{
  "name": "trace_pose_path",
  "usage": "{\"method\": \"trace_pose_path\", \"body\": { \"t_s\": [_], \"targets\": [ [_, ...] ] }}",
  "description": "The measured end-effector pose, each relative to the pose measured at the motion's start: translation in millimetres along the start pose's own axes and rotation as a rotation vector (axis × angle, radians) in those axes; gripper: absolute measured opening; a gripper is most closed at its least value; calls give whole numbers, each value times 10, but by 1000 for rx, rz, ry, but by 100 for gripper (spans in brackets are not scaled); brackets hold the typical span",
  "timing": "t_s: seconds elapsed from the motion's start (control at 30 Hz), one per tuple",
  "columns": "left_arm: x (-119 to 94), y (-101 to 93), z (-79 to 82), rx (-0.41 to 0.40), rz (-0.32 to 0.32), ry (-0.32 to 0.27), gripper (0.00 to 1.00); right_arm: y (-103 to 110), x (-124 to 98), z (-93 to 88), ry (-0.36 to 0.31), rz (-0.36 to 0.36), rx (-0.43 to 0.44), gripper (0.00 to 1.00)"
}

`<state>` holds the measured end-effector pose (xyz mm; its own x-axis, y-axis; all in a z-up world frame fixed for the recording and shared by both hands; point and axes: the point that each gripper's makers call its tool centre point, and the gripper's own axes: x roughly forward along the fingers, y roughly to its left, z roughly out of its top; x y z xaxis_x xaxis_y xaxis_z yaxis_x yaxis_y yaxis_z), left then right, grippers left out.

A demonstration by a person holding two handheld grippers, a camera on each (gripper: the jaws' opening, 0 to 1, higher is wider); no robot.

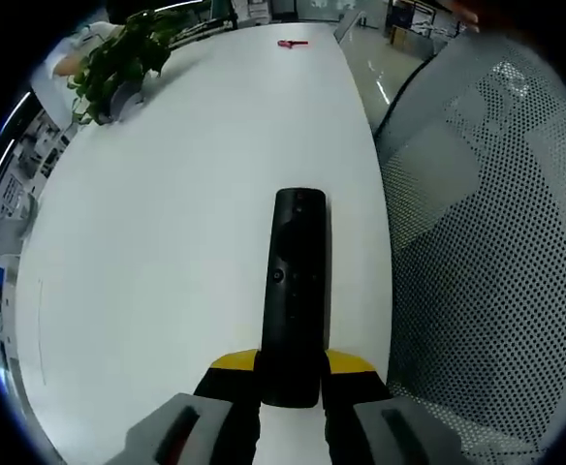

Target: Press the specified remote control buttons in sequence, fully releasing each button before pressing the next.

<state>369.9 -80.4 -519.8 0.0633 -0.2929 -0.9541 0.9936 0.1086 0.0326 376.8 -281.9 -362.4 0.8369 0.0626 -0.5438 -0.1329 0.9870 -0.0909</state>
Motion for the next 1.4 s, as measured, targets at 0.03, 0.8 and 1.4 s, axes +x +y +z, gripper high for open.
{"method": "trace_pose_path", "body": {
  "t_s": [0.03, 0.8, 1.4],
  "targets": [
    [-2, -26, 0, -4, 0, -1, 23, 7, 4, -4, 2, 5, 0, 30],
    [-8, -161, -9, -54, 23, -161, 24, 547, 502, 158, 132, 323, -35, 0],
    [-17, -179, 5, -71, 23, -250, 24, 1191, 859, -630, 780, 581, 78, 0]
  ]
}}
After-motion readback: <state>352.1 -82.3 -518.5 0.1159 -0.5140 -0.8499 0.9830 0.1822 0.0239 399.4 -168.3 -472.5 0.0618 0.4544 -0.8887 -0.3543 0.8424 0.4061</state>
